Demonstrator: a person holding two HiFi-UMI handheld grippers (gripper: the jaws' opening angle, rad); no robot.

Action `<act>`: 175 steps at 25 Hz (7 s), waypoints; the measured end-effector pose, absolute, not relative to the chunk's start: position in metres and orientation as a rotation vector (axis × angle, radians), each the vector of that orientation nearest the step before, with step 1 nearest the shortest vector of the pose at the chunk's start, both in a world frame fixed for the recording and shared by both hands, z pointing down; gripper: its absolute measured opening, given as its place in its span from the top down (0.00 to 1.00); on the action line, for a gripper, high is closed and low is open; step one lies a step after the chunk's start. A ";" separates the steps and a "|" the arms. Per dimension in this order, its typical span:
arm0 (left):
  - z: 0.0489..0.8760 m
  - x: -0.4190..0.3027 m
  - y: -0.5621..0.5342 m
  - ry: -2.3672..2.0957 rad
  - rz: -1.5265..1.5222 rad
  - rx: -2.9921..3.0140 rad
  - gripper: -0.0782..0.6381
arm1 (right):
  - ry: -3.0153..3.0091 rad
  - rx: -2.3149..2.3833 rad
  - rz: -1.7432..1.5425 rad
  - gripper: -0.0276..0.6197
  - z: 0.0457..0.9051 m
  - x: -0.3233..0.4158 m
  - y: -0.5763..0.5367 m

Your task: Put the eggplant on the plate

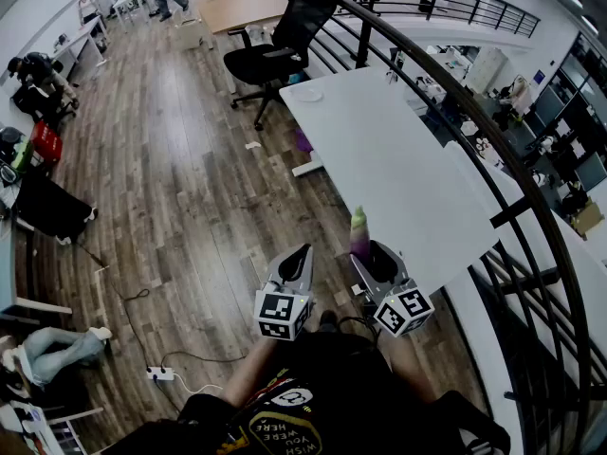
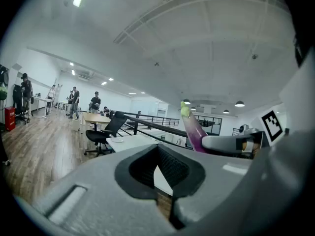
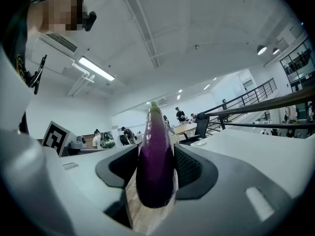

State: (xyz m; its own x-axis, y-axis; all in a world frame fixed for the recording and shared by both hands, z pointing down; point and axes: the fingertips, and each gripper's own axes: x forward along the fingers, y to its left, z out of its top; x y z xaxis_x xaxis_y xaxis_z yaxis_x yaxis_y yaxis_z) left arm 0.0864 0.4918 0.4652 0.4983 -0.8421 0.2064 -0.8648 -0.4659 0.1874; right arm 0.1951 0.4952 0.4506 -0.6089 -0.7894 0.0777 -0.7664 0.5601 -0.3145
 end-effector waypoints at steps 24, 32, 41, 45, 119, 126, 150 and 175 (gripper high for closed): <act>0.464 0.061 0.492 -1.439 0.115 2.480 0.88 | 2.692 -1.270 -0.528 0.61 0.442 0.163 0.492; 0.472 0.041 0.482 -1.410 0.111 2.481 0.88 | 2.691 -1.281 -0.520 0.61 0.446 0.144 0.484; 0.492 0.040 0.449 -1.371 0.149 2.443 0.88 | 2.690 -1.309 -0.634 0.61 0.468 0.142 0.450; 0.490 0.049 0.409 -1.386 0.139 2.450 0.88 | 2.718 -1.265 -0.598 0.61 0.461 0.141 0.409; 0.537 -0.008 -0.195 -1.432 0.326 2.332 0.88 | 2.788 -1.293 -0.793 0.61 0.536 0.118 -0.209; 0.550 -0.025 -0.248 -1.368 0.338 2.355 0.88 | 2.821 -1.344 -0.777 0.61 0.546 0.097 -0.256; 0.593 -0.091 -0.355 -1.249 0.383 2.298 0.88 | 3.135 -1.523 -0.806 0.61 0.650 0.080 -0.363; 0.607 -0.108 -0.327 -1.331 0.483 2.230 0.88 | 3.750 -1.232 -0.828 0.61 0.793 0.071 -0.382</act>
